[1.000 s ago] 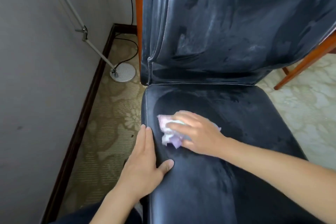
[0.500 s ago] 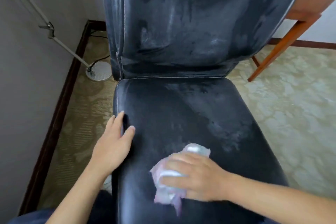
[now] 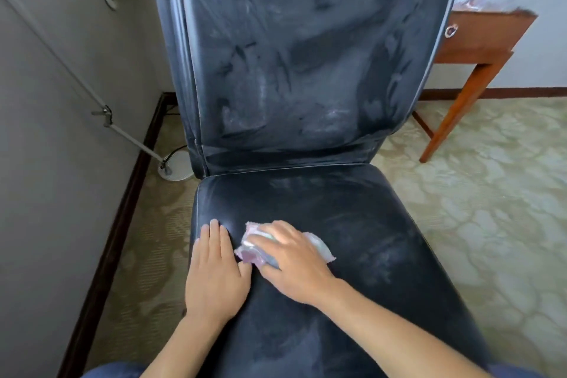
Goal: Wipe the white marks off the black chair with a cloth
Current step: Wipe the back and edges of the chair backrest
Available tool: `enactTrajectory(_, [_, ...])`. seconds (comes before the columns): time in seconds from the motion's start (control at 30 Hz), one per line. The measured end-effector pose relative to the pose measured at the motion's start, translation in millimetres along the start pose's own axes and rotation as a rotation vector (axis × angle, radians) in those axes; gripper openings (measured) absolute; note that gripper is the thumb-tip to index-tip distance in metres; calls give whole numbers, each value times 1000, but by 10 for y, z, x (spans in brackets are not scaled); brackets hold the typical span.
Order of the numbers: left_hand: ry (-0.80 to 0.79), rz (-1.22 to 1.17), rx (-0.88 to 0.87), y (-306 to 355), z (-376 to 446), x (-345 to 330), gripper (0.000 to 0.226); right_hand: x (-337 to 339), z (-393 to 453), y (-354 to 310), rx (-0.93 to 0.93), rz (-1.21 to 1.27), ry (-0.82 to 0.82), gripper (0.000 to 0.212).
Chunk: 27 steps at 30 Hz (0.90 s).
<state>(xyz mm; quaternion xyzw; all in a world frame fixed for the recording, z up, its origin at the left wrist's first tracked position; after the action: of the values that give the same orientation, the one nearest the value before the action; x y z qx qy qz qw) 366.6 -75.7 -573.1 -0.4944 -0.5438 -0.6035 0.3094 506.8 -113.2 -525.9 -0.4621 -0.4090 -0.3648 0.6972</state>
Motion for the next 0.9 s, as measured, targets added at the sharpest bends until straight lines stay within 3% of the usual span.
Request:
enactTrajectory(0.1, [-46, 112, -9, 191, 98, 20, 86, 261, -417, 445, -232, -232, 83, 44])
enactTrajectory(0.17, [-115, 196, -12, 306, 237, 52, 96, 387, -518, 660, -361, -258, 28, 43])
enactTrajectory(0.27, [-213, 206, -50, 417, 430, 63, 81, 563, -327, 718, -297, -148, -12, 43])
enactTrajectory(0.33, [-213, 199, -92, 384, 479, 93, 74, 863, -5, 651, -228, -146, 120, 44])
enactTrajectory(0.4, [-71, 223, -192, 439, 512, 372, 73, 1249, 393, 469, -130, -133, 306, 49])
enactTrajectory(0.47, [185, 222, -302, 585, 557, 859, 73, 1679, 808, 294, -22, -99, 482, 54])
enactTrajectory(0.6, [545, 337, -404, 925, 730, 1955, 81, 2593, 1591, -130, 117, -93, 784, 47])
enactTrajectory(0.77, [570, 510, -432, 636, 1009, 2346, 93, 3265, 2701, -569, 146, -170, 986, 40])
enactTrajectory(0.9, [616, 542, -528, 428, 958, 2401, 88, 2303, 2753, -640, 138, -121, 1032, 48])
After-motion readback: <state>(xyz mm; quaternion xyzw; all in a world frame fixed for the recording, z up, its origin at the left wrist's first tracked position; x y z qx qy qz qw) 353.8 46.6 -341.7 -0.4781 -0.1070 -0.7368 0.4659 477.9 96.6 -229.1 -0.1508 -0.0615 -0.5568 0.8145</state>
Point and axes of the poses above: each hand's wrist, its own z-axis towards the middle knuckle, its own x-axis out of the back of the hand, y = z × x, the point moved 8 cm from there along z, towards the middle knuckle, and after that the axes turned 3 degrees about y, right-handed, at the moved point
